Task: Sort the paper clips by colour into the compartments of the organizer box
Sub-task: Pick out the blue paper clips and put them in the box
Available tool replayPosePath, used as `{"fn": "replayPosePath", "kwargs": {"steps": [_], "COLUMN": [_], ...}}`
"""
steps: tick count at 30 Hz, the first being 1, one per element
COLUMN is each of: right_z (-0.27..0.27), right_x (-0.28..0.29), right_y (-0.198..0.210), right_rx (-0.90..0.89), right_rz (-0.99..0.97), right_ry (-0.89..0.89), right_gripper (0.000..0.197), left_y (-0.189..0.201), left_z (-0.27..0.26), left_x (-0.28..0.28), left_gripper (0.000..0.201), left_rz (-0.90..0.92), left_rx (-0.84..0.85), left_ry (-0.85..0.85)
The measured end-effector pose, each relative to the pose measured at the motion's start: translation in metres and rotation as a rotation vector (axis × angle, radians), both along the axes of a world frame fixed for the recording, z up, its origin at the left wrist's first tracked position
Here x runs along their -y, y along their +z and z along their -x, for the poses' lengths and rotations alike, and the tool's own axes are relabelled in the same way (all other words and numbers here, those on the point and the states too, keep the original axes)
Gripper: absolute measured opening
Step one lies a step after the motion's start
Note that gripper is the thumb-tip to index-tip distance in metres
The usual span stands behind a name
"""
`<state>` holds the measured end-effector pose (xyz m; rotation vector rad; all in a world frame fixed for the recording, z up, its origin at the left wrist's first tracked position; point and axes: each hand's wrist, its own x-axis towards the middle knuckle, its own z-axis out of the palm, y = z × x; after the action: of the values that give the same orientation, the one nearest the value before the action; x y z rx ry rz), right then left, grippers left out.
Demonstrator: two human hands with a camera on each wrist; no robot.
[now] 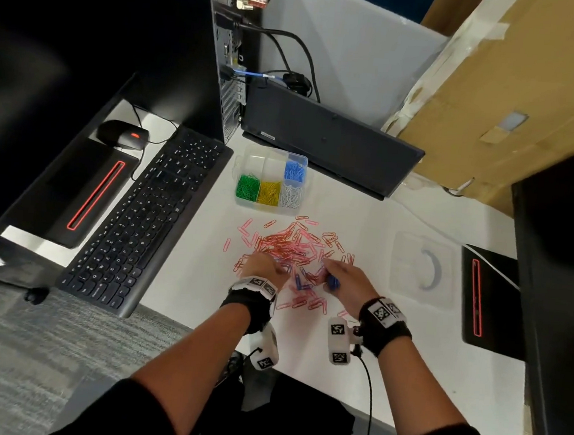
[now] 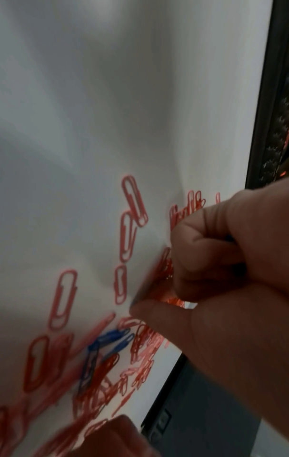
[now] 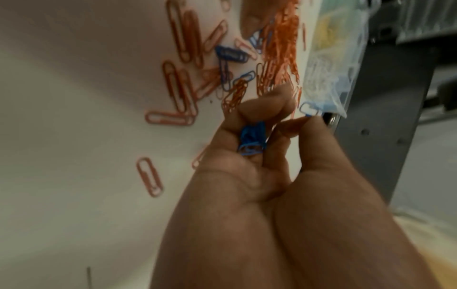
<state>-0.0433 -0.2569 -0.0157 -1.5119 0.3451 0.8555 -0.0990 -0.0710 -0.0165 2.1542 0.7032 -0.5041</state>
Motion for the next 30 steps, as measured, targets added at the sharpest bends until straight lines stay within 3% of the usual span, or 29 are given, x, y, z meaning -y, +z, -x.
{"fn": "replayPosePath", "kwargs": {"steps": [4,13,15,21,24,27,30], "right_z": [0.013,0.008,0.007,0.004,0.008,0.015,0.017], "right_x": [-0.001,-0.015,-0.015,-0.016,-0.024,-0.032,-0.036], "right_y": [0.0,0.008,0.008,-0.001,-0.007,-0.009,-0.013], "right_rx": [-0.265,-0.372,-0.324,0.168,0.433,0.511,0.538], "right_rz": [-0.313,-0.483,-0.389,0.137,0.453,0.641,0.717], "right_ry": [-0.215,-0.319,-0.287,-0.018,0.23,0.379,0.389], "right_gripper": [0.015,0.008,0.014,0.037,0.023,0.029,0.02], "left_y": [-0.002,-0.006,-0.005,-0.006,-0.006,-0.007,-0.009], "left_z": [-0.004,-0.008,-0.007,0.002,0.003,0.006,0.011], "left_x": [-0.001,0.003,0.002,-0.017,-0.025,-0.028,-0.03], "left_gripper": [0.016,0.021,0.02,0.006,0.013,0.019,0.021], "left_rz": [-0.057,-0.154,-0.155,-0.085,-0.051,0.015,0.063], "left_rx": [0.015,-0.006,0.002,0.091,0.095,0.12,0.155], "left_ry": [-0.018,-0.174,-0.201,-0.156,-0.149,-0.142,-0.126]}}
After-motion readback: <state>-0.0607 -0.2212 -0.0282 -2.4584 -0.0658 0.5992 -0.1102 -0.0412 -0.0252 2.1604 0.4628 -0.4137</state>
